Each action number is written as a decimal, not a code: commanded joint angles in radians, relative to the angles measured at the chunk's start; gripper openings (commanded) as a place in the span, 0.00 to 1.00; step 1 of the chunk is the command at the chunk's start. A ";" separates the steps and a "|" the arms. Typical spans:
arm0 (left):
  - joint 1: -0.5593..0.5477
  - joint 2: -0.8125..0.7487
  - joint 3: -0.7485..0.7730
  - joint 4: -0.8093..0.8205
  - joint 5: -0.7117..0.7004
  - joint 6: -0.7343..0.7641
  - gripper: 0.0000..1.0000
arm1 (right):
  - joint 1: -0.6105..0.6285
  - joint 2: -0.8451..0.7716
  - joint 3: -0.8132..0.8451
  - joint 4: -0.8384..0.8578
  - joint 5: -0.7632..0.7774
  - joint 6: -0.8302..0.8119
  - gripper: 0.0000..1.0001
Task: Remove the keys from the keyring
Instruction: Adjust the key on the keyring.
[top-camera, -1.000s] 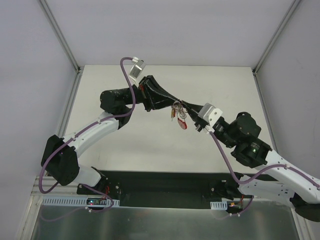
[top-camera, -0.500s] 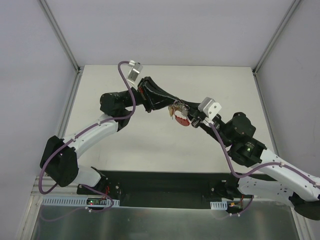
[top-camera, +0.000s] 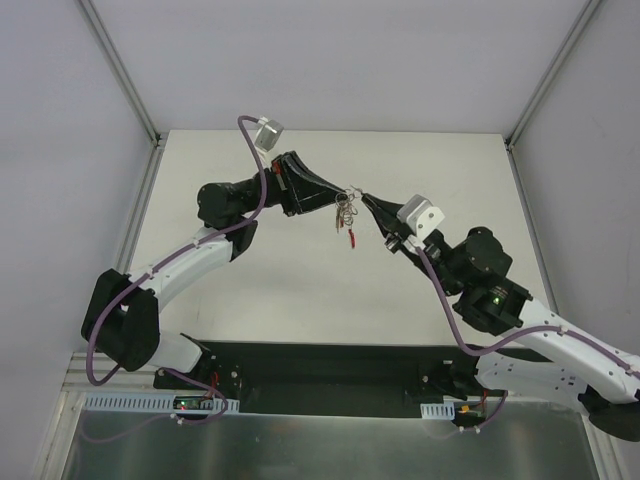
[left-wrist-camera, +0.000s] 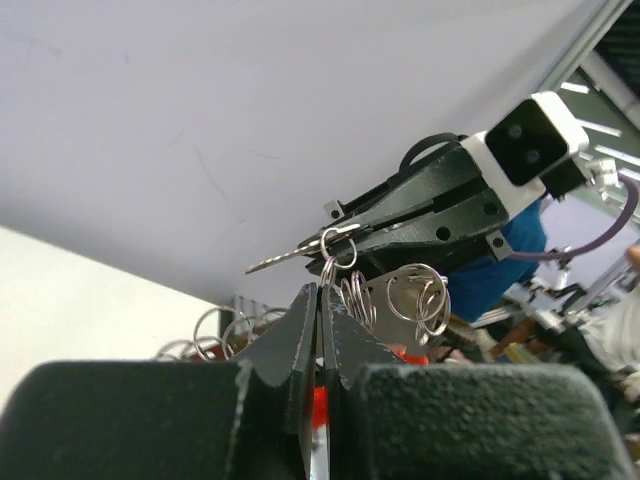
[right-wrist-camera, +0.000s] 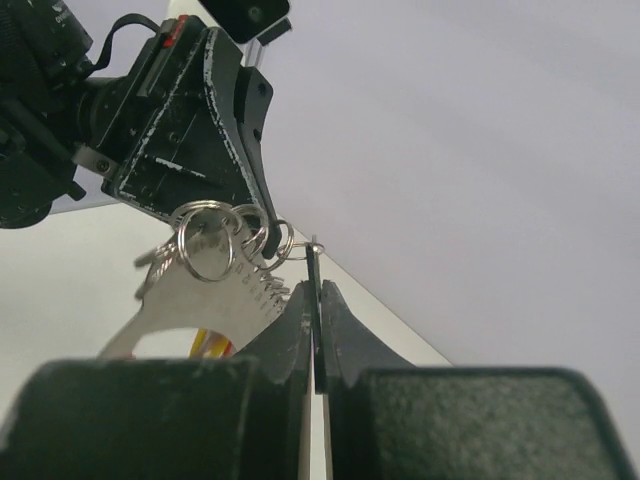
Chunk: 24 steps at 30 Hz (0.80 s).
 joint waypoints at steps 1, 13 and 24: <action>0.035 -0.017 -0.027 0.359 0.071 -0.165 0.00 | -0.025 -0.074 0.011 0.134 0.038 -0.051 0.01; 0.048 0.003 -0.016 0.359 0.229 -0.248 0.00 | -0.034 -0.090 0.054 0.054 -0.046 -0.090 0.01; 0.049 0.021 0.002 0.359 0.173 -0.233 0.00 | -0.033 -0.086 0.066 -0.077 -0.193 -0.041 0.01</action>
